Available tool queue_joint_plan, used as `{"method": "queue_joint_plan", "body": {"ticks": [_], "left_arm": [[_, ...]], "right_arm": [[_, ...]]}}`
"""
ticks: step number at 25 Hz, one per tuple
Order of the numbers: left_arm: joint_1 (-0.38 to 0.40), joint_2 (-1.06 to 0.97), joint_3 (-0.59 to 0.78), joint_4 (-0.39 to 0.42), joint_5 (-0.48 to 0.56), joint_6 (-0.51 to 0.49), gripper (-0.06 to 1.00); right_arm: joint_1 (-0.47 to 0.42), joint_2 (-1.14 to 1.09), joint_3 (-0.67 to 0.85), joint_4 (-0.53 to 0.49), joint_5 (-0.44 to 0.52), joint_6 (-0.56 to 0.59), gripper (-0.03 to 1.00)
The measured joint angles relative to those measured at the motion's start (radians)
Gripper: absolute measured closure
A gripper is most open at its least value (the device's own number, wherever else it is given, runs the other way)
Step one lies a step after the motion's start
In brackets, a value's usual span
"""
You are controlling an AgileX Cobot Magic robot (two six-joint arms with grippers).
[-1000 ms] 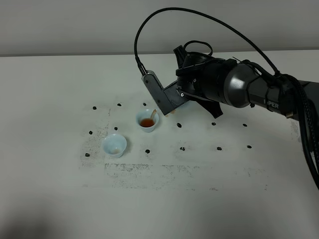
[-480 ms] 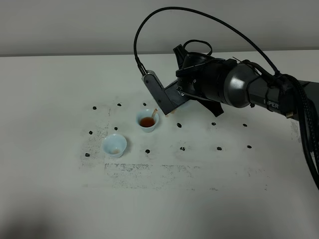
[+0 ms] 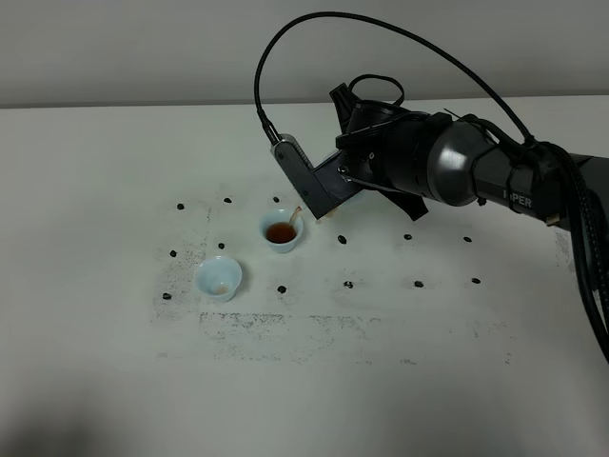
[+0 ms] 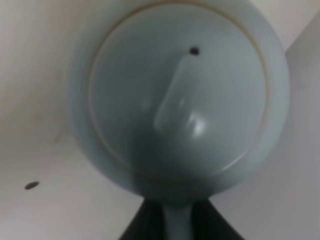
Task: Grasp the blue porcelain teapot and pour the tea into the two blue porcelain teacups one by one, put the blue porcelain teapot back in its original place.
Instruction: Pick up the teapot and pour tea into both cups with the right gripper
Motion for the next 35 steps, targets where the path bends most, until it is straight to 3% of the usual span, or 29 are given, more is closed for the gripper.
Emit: {"method": "queue_joint_plan", "body": {"ticks": [28, 35], "left_arm": [[0.0, 0.0, 0.0, 0.0, 0.0, 0.001, 0.22], [0.0, 0.0, 0.0, 0.0, 0.0, 0.001, 0.22]], "right_arm": [[0.0, 0.0, 0.0, -0.023, -0.006, 0.0, 0.89], [0.001, -0.002, 0.0, 0.047, -0.004, 0.0, 0.89]]}}
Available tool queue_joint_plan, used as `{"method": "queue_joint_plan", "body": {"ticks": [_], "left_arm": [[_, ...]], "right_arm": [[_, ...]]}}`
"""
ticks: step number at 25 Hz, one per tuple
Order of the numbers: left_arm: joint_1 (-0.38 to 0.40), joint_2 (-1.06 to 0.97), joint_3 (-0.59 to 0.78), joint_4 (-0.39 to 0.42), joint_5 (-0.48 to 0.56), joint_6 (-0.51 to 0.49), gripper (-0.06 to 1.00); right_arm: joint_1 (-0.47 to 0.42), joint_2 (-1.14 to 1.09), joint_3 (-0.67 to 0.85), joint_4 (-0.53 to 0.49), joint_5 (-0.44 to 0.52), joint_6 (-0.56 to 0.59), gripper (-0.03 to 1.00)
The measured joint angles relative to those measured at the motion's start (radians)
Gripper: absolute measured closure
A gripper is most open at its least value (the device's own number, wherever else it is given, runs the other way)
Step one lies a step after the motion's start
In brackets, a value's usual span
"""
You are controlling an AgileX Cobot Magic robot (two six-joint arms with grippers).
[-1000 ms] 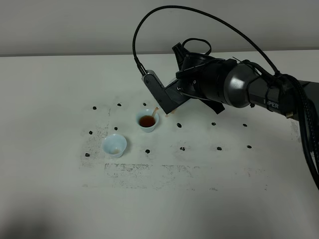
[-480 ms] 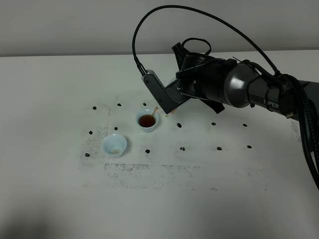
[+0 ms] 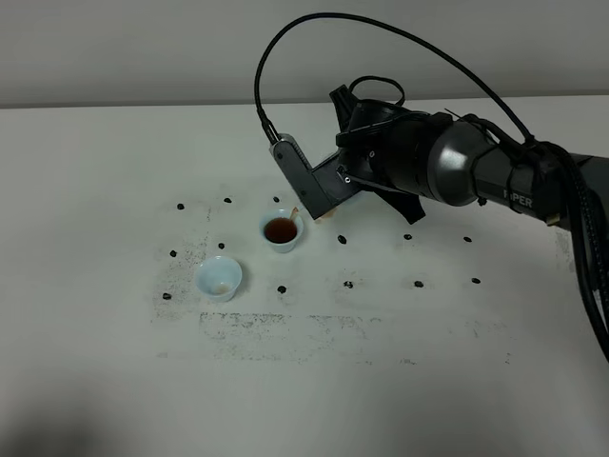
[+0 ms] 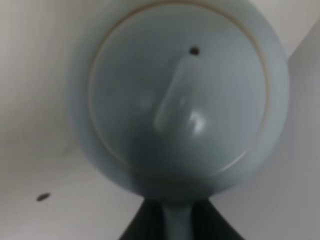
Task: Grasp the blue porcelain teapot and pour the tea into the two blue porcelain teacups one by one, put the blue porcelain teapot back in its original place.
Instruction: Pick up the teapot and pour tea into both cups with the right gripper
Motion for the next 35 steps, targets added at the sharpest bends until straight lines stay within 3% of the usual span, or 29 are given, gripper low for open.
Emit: {"method": "queue_joint_plan", "body": {"ticks": [7, 12, 17, 23, 25, 28, 35], "left_arm": [[0.0, 0.0, 0.0, 0.0, 0.0, 0.0, 0.22], [0.0, 0.0, 0.0, 0.0, 0.0, 0.0, 0.22], [0.0, 0.0, 0.0, 0.0, 0.0, 0.0, 0.22], [0.0, 0.0, 0.0, 0.0, 0.0, -0.002, 0.22], [0.0, 0.0, 0.0, 0.0, 0.0, -0.002, 0.22], [0.0, 0.0, 0.0, 0.0, 0.0, -0.001, 0.22], [0.0, 0.0, 0.0, 0.0, 0.0, -0.001, 0.22]], "right_arm": [[0.009, -0.066, 0.0, 0.155, 0.023, 0.0, 0.89], [0.009, -0.166, 0.0, 0.354, 0.071, 0.052, 0.89], [0.009, -0.262, 0.0, 0.446, 0.085, 0.309, 0.89], [-0.011, -0.275, 0.01, 0.467, 0.137, 0.792, 0.89], [-0.03, -0.277, 0.047, 0.481, 0.125, 0.9, 0.89], [-0.062, -0.278, 0.14, 0.523, 0.071, 0.966, 0.89], [-0.082, -0.267, 0.301, 0.629, -0.111, 0.981, 0.89]]}}
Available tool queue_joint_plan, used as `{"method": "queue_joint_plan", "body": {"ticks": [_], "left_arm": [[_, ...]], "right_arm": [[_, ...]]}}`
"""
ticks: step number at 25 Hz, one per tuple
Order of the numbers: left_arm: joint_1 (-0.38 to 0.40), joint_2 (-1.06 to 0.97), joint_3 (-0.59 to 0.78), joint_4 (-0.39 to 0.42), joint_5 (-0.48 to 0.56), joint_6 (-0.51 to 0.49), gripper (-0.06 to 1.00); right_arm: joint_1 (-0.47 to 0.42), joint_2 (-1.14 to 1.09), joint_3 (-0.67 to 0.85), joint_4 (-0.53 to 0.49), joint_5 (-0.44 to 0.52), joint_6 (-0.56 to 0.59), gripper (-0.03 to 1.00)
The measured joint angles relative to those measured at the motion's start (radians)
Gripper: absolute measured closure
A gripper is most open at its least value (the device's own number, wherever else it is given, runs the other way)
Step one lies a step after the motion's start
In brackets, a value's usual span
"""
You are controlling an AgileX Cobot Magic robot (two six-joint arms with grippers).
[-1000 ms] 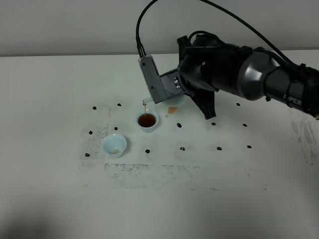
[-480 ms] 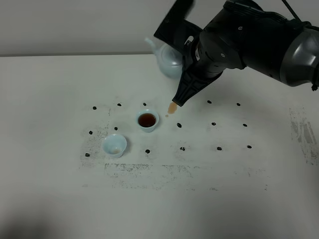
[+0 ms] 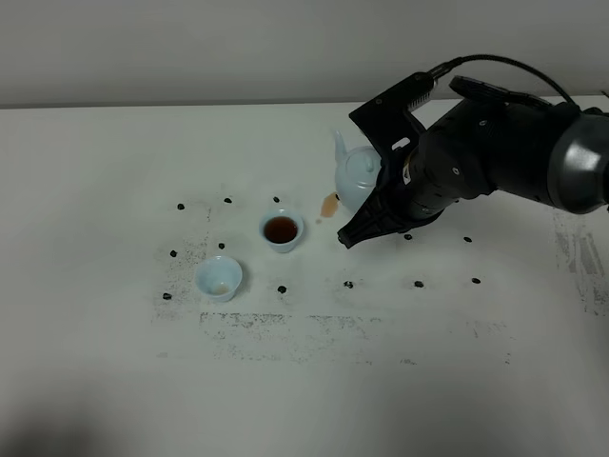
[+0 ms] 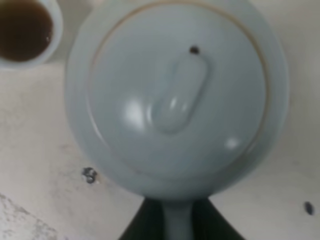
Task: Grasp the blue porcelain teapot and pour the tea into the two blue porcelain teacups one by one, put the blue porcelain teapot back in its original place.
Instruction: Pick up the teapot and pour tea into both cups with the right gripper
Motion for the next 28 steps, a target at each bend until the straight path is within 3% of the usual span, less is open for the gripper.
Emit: {"method": "queue_joint_plan", "body": {"ticks": [3, 14, 23, 28], "left_arm": [[0.0, 0.0, 0.0, 0.0, 0.0, 0.0, 0.22], [0.0, 0.0, 0.0, 0.0, 0.0, 0.0, 0.22], [0.0, 0.0, 0.0, 0.0, 0.0, 0.001, 0.22], [0.0, 0.0, 0.0, 0.0, 0.0, 0.001, 0.22]], "right_arm": [[-0.001, 0.029, 0.028, 0.036, -0.044, -0.003, 0.89], [-0.001, 0.104, 0.037, 0.083, -0.067, -0.021, 0.89], [-0.001, 0.109, 0.037, 0.078, -0.068, -0.041, 0.89], [0.015, 0.039, 0.037, 0.02, -0.027, -0.091, 0.89]]}}
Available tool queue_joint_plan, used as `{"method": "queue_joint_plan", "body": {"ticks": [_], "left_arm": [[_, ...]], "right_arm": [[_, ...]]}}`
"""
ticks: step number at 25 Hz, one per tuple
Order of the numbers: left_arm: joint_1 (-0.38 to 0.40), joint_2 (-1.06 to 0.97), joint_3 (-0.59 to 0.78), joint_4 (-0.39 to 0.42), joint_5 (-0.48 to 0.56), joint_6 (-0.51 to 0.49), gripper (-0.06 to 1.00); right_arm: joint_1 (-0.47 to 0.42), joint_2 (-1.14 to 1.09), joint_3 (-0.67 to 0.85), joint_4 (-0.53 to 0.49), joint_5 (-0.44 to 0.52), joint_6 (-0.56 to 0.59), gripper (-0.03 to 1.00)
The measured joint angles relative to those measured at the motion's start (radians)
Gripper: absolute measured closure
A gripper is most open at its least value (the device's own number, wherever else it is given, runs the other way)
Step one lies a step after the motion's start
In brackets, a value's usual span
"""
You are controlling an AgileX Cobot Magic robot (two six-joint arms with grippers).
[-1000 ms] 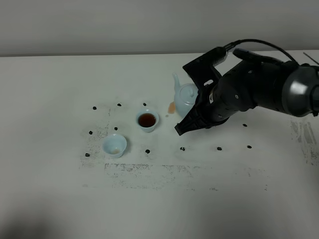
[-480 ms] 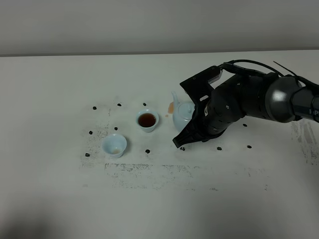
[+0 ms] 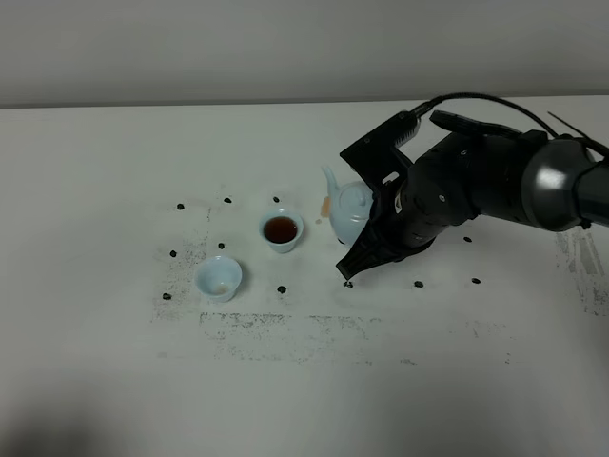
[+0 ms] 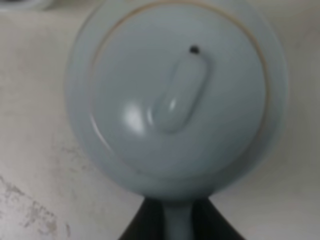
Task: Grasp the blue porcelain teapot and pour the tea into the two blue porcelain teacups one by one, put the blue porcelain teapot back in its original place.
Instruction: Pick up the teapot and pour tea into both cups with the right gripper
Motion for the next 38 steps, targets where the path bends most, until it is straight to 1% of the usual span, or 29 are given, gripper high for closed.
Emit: {"method": "queue_joint_plan", "body": {"ticks": [2, 6, 9, 11, 17, 24, 27, 32, 38], "left_arm": [[0.0, 0.0, 0.0, 0.0, 0.0, 0.0, 0.22], [0.0, 0.0, 0.0, 0.0, 0.0, 0.0, 0.22], [0.0, 0.0, 0.0, 0.0, 0.0, 0.0, 0.22], [0.0, 0.0, 0.0, 0.0, 0.0, 0.0, 0.22], [0.0, 0.0, 0.0, 0.0, 0.0, 0.0, 0.22], [0.0, 0.0, 0.0, 0.0, 0.0, -0.001, 0.22], [0.0, 0.0, 0.0, 0.0, 0.0, -0.001, 0.22], [0.0, 0.0, 0.0, 0.0, 0.0, -0.001, 0.22], [0.0, 0.0, 0.0, 0.0, 0.0, -0.001, 0.22]], "right_arm": [[0.021, -0.037, 0.0, -0.022, 0.021, -0.04, 0.89], [0.092, -0.065, -0.005, -0.025, 0.078, -0.183, 0.89], [0.143, -0.065, -0.025, -0.02, 0.146, -0.281, 0.89], [0.169, -0.065, -0.05, -0.021, 0.191, -0.316, 0.89], [0.219, -0.064, -0.102, -0.047, 0.263, -0.352, 0.89], [0.244, 0.01, -0.179, -0.129, 0.348, -0.376, 0.89], [0.246, 0.045, -0.219, -0.186, 0.368, -0.389, 0.89], [0.255, 0.076, -0.241, -0.327, 0.408, -0.423, 0.89], [0.297, 0.079, -0.242, -0.412, 0.407, -0.455, 0.89]]}}
